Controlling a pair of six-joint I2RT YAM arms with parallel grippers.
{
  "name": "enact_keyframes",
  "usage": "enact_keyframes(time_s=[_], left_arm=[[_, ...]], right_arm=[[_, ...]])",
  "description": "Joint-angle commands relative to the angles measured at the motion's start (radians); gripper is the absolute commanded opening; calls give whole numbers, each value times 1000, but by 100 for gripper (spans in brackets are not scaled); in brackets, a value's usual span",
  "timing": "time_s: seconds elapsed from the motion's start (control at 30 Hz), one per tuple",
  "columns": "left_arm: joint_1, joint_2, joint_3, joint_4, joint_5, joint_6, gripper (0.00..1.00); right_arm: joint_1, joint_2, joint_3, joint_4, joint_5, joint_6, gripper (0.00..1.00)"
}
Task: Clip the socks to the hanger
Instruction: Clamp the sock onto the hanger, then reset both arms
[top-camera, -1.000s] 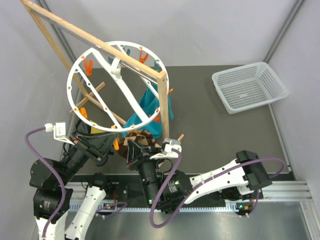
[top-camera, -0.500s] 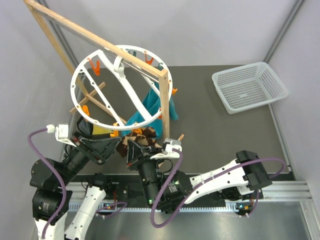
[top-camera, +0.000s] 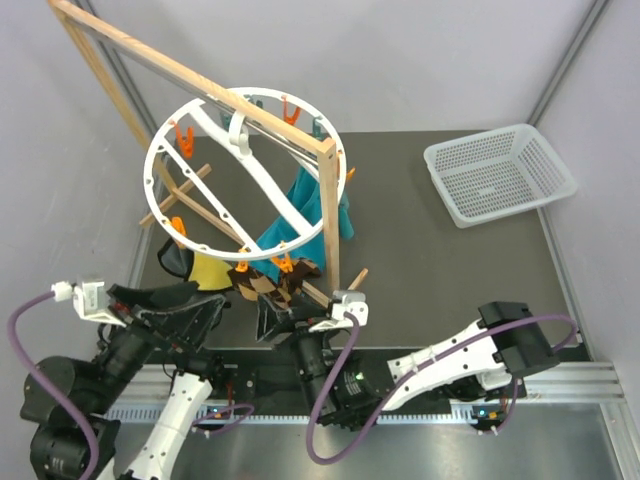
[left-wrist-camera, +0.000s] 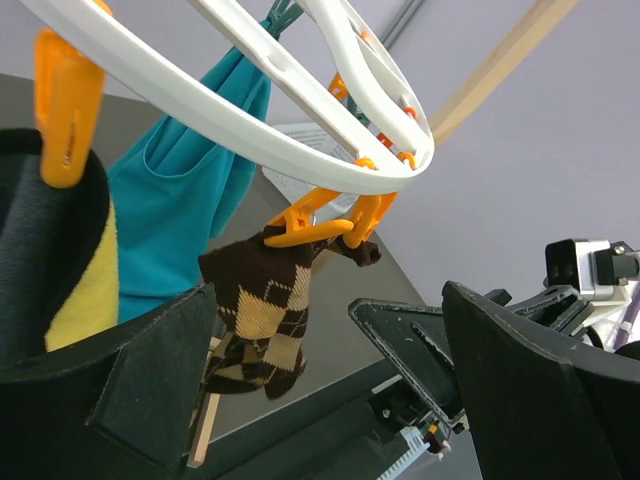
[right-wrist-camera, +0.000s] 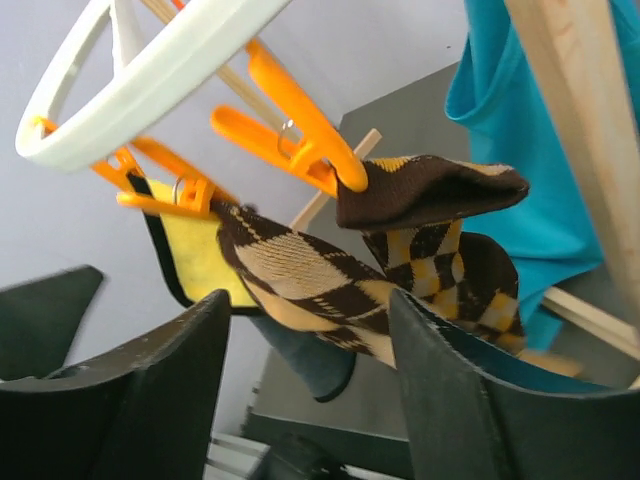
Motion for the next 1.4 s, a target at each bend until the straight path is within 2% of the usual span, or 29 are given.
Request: enact_keyframes(time_s=[0.0, 0.07, 0.17, 0.2, 0.3, 0.47, 0.57, 0.63, 0.73, 0.87, 0.93, 1.0, 1.03, 1.07, 1.13, 1.17, 1.27, 1.37], left_arm=[[-1, -19, 52, -68, -62, 36, 99], [-1, -29, 52, -78, -74, 36, 98], [-1, -35, 36, -94, -94, 22, 97], [-1, -38, 26, -98, -90, 14, 97], [-3, -44, 7, -104, -85, 7, 96], [-3, -61, -14, -118, -91, -4, 95], [-3, -66, -34, -118, -84, -19, 95], [-3, -62, -45, -117, -76, -22, 95], [-3, -64, -63, -114, -74, -30, 95], [-3, -75, -108, -83, -59, -56, 94], [-3, -76, -128, -74, -48, -62, 94], [-3, -76, -138, -72, -48, -64, 94], [-3, -78, -142, -66, -48, -65, 93], [-3, -76, -145, -66, -47, -65, 93], [-3, -78, -145, -66, -45, -65, 93], [-3, -78, -142, -69, -47, -65, 93], [-3, -84, -142, -77, -50, -67, 93], [-3, -87, -148, -77, -48, -70, 93]], right_arm=[[38, -86, -49, 353, 113, -60, 68], [67, -90, -66, 353, 116, -141, 73], [104, -61, -36, 353, 124, -301, 75], [113, -37, -19, 353, 139, -424, 75], [126, -7, -12, 353, 188, -641, 76], [152, -15, -139, 356, 222, -804, 77], [155, -38, -233, 357, 251, -818, 78], [155, -90, -329, 359, 275, -771, 78], [179, -203, -455, 360, 271, -595, 79], [221, -361, -606, 360, 252, -270, 79], [227, -446, -708, 360, 254, -158, 79], [224, -507, -790, 357, 252, 44, 79], [218, -565, -892, 356, 248, 138, 80], [212, -595, -944, 356, 233, 327, 79], [175, -664, -1052, 348, 185, 474, 79], [151, -678, -1071, 341, 159, 552, 86], [16, -684, -1063, 325, 99, 561, 98], [-145, -630, -988, 310, 67, 532, 100]])
